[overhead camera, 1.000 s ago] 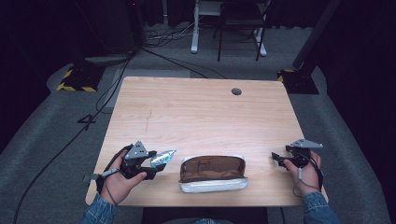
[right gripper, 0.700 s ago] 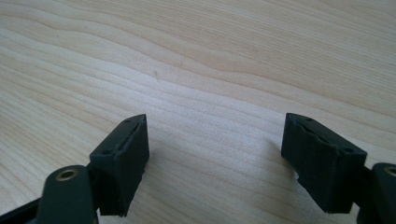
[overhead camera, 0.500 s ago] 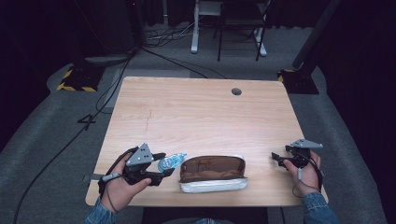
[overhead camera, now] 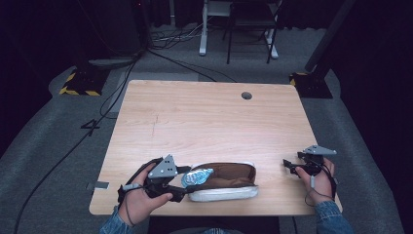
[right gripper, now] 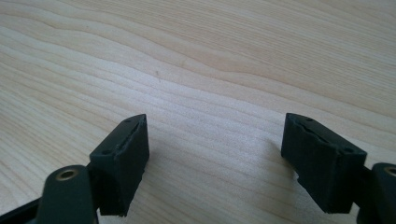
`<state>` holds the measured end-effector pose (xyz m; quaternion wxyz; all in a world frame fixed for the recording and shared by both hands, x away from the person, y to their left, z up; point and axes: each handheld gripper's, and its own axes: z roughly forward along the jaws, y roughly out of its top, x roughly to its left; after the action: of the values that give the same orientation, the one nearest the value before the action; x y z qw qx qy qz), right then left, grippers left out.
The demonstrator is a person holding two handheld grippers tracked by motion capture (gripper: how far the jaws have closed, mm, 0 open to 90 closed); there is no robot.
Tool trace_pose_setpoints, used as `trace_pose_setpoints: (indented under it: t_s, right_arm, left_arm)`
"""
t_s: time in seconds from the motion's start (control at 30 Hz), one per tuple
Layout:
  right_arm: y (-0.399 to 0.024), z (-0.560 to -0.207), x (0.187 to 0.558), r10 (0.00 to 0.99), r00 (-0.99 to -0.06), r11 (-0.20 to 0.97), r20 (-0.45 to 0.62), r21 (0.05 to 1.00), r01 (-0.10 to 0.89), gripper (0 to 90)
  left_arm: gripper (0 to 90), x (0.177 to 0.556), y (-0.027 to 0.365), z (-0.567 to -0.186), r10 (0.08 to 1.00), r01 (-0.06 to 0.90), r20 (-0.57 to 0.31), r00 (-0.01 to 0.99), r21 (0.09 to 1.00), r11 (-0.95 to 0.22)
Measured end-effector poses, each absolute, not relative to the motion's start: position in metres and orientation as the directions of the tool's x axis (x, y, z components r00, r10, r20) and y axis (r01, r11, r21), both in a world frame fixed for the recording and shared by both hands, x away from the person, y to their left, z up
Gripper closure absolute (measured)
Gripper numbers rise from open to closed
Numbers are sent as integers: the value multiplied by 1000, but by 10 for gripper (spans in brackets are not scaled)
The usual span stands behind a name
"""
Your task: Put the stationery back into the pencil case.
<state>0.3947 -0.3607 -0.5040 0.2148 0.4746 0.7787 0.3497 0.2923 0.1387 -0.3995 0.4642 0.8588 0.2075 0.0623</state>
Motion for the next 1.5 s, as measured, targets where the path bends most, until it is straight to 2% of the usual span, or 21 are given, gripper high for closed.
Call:
trace_pose_setpoints:
  t_s: [0.8,1.17,1.4,1.5]
  right_arm:
    - [-361,-504,395,886,-463,310,-3,747,588,238]
    - [-360,-504,394,883,-469,311,1,747,588,239]
    - [-360,-504,394,884,-468,311,0,747,587,239]
    - [-360,-504,394,883,-469,311,1,747,587,239]
  left_arm:
    - [387,314,85,-412,338,256,-67,939,793,-553]
    - [387,322,77,-418,329,265,-79,941,779,-569]
    - [383,324,75,-418,334,251,-57,941,780,-573]
    - [371,325,76,-418,344,254,-68,936,807,-533]
